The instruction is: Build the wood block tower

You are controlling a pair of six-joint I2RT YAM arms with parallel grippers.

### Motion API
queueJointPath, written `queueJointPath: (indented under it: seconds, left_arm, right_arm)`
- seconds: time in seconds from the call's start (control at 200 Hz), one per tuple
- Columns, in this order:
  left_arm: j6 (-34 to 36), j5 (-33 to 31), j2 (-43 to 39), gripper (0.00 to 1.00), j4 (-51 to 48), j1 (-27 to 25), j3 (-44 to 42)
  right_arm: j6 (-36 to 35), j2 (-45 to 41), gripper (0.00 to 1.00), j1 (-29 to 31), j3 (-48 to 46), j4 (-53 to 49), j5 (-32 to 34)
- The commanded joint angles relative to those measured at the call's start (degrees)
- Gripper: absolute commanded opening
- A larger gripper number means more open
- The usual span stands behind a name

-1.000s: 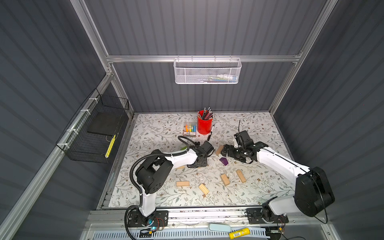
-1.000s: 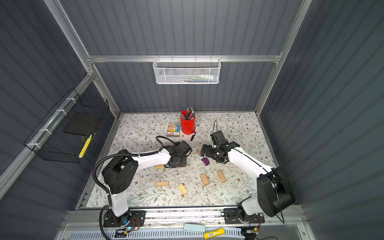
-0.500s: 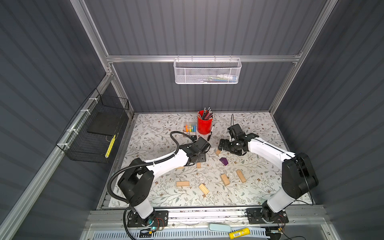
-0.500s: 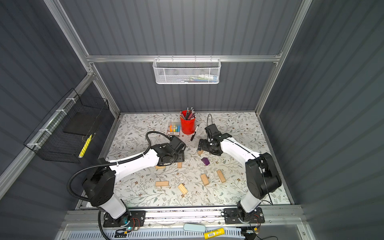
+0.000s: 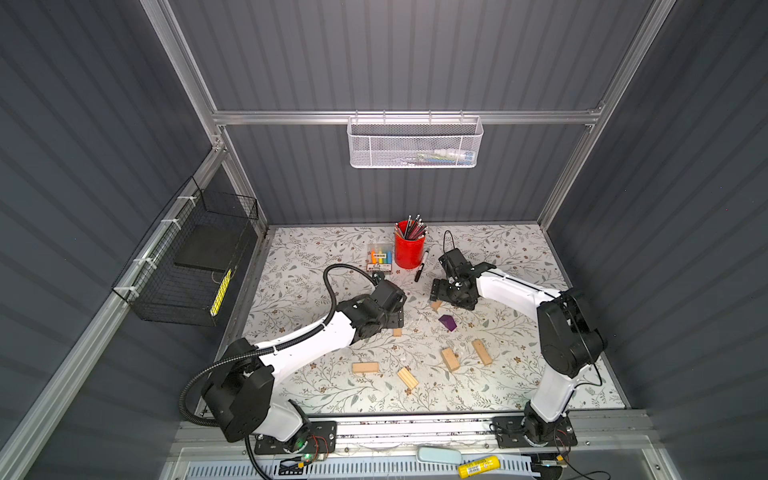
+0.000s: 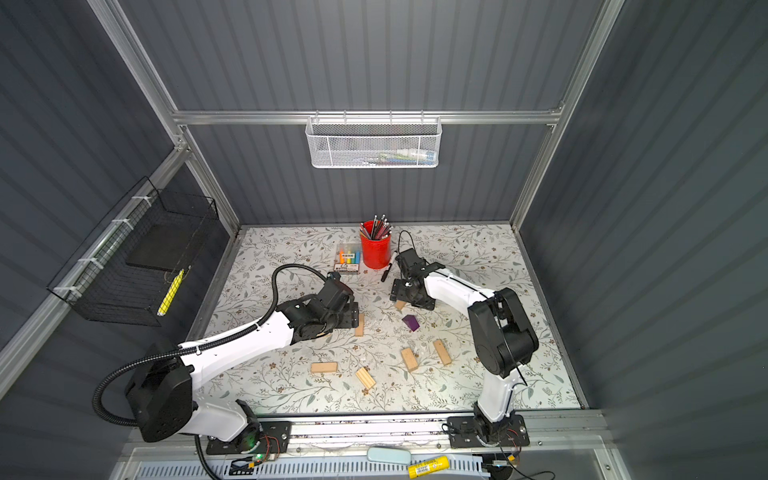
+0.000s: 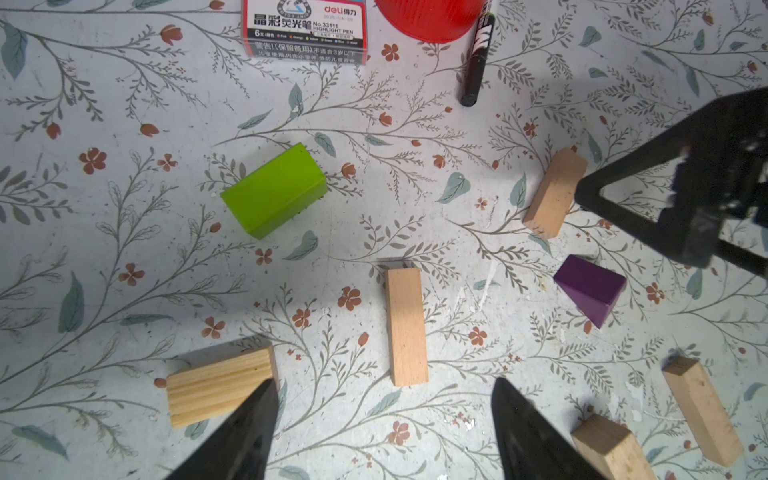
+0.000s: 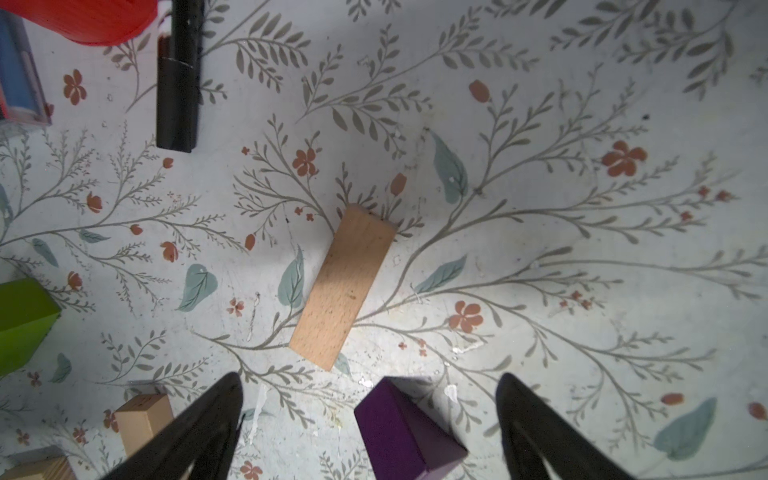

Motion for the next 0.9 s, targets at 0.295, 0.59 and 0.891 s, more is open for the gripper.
queueJointPath:
  seconds: [0.295,0.59,0.891]
  left_arm:
    - [0.24,-1.86,-1.55,0.86,0.57,0.32,-1.61]
    - [-0.51,-2.62,-2.69,0.88,0.05,0.31,-2.21]
    - [-0.79,-2.83,-2.67,0.89,-0.21,0.39,-1.89]
  right_arm:
    - [1.79,7.57,0.71,1.52,6.62,-1.50,3.31]
    - [0.73,10.45,0.56,1.81,7.08,-1.30,3.55]
    - [-1.06,11.69,0.37,2.08,7.27,-0.69,2.43]
